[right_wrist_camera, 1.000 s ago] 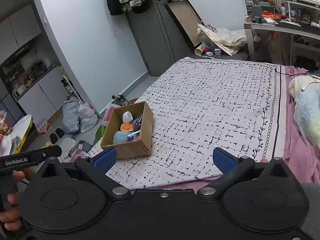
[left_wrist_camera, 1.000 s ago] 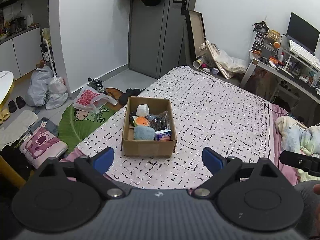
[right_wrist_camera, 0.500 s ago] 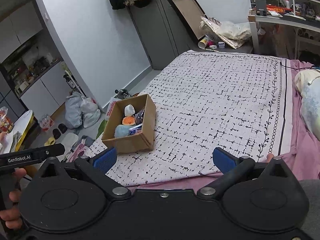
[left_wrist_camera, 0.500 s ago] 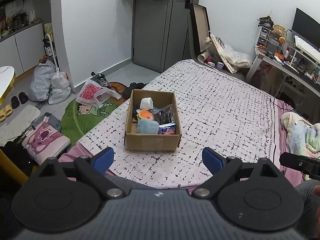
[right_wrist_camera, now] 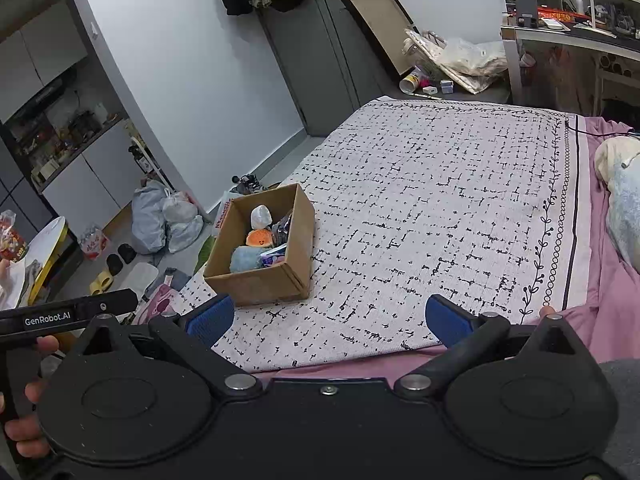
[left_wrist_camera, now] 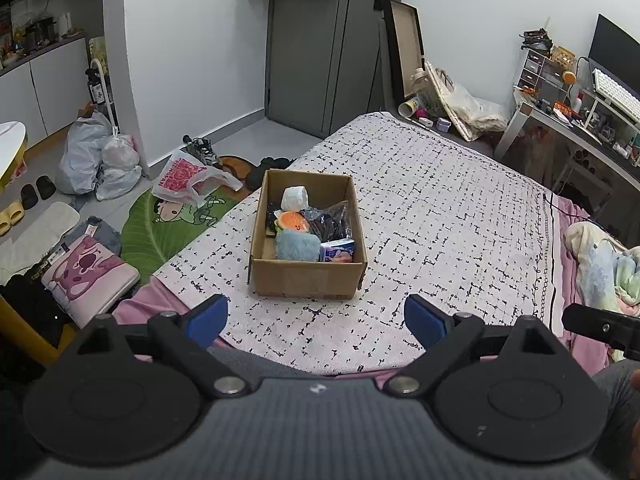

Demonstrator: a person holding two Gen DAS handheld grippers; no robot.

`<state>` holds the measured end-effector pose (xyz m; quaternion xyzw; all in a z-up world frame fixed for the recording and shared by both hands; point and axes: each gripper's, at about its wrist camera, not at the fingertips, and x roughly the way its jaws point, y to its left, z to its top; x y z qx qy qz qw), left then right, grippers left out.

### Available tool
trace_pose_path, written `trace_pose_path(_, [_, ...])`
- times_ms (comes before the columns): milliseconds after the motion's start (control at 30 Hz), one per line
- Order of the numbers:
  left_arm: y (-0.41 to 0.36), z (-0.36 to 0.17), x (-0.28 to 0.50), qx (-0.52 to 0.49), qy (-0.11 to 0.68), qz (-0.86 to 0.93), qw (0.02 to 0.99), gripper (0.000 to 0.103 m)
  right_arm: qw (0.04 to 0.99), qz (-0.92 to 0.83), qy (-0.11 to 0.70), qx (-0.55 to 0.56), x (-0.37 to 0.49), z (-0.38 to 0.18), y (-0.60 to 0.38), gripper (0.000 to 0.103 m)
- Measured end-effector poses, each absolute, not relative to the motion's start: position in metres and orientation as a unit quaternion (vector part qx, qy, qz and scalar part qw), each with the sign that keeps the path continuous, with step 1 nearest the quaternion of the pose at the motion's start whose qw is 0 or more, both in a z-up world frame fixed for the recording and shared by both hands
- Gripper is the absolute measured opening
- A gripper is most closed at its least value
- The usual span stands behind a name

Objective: Organize soft objects

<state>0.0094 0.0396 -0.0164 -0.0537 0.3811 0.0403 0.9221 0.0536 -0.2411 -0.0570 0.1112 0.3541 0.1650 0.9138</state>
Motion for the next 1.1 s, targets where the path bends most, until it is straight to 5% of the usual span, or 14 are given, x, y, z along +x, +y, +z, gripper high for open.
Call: trace_pose_path(1100, [0.0379,-0.0164,0.0101,-0.052,0.382,0.035,0.922,0.094,0.915,0.166,0.353,0.099,0.0537,-0.0567,-0.2352,0.103])
